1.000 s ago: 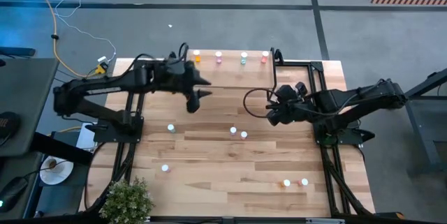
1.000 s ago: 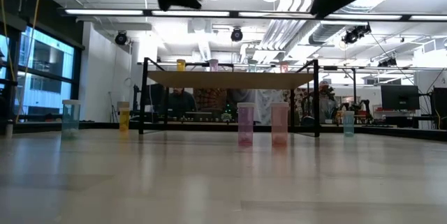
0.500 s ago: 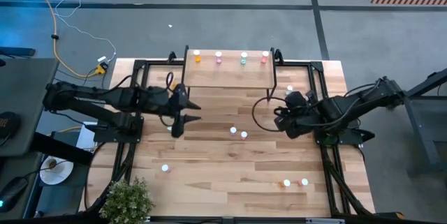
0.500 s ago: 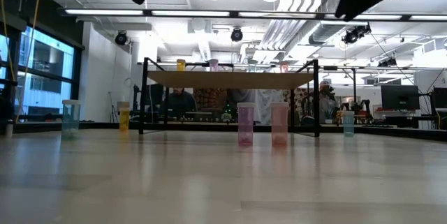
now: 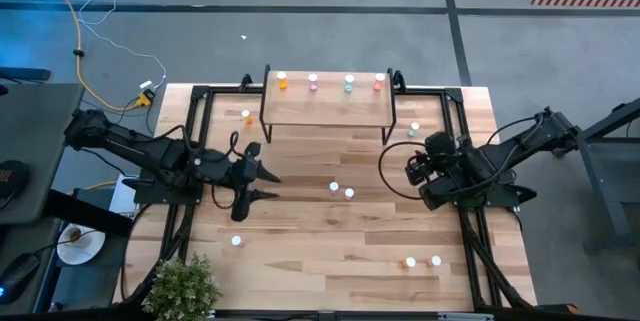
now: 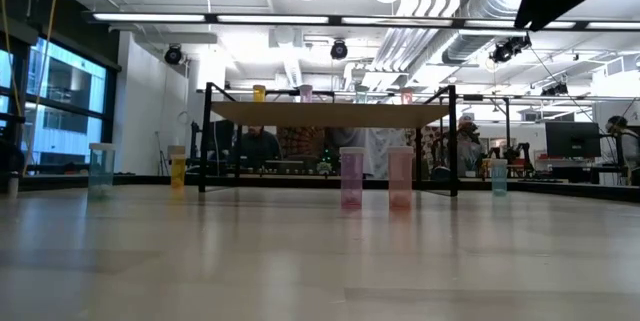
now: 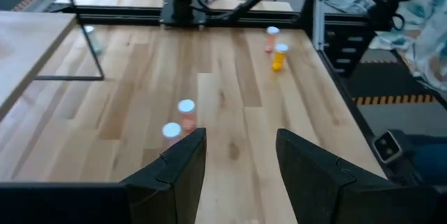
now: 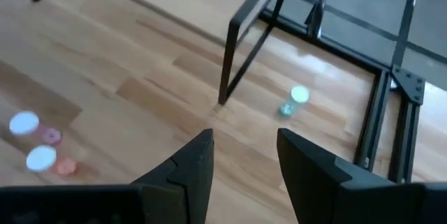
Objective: Pick and place medicine bottles onto shelf by color
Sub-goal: Put the top green pill bottle on the shelf aligned with the other green pill bottle
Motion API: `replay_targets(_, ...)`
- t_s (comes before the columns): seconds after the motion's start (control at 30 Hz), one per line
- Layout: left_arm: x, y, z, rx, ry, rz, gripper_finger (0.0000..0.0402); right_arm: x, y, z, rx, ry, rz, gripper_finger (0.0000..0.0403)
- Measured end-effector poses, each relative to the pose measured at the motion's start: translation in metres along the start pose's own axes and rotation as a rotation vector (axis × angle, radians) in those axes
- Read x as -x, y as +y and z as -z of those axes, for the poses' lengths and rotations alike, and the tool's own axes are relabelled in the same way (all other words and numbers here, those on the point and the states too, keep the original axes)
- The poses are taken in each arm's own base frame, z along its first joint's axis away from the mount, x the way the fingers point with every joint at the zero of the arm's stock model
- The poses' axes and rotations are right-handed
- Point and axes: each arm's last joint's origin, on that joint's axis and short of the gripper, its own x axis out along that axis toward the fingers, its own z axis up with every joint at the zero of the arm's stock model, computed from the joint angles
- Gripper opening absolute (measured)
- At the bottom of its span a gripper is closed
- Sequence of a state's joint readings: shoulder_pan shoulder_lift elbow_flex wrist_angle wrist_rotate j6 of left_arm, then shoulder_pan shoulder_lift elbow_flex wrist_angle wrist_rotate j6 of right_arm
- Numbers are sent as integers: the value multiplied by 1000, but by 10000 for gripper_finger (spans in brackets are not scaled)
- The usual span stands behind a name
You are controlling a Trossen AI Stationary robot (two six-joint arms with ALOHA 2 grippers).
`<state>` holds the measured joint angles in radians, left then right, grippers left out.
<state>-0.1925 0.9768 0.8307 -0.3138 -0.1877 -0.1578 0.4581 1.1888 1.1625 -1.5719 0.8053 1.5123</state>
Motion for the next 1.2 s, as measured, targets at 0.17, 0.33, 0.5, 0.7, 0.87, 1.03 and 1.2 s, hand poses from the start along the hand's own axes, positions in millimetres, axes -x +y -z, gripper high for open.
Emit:
replay_targets(0.17, 2, -10, 2, -11, 7, 29, 165, -5, -4, -7, -38, -17, 32, 149)
replay_targets(0.33, 4, -16, 7, -22, 36, 26, 165, -10, -12, -16, -38, -6, 63, 149)
replay_targets(0.5, 5, -20, 8, -30, 41, 18, 165, -22, -35, -8, -82, -19, 105, 149)
replay_targets(0.7, 6, -22, 9, -22, 39, 16, 165, -40, -63, 16, -242, -83, 80, 149)
replay_targets(0.87, 6, -22, 8, -17, 36, 15, 165, -49, -72, 24, -346, -96, 33, 149)
replay_targets(1.03, 7, -24, 10, 1, 46, 13, 165, -59, -72, 26, -426, -108, 34, 149)
replay_targets(1.2, 9, -32, 16, 5, 48, -31, 165, -68, -73, 27, -430, -80, 80, 149)
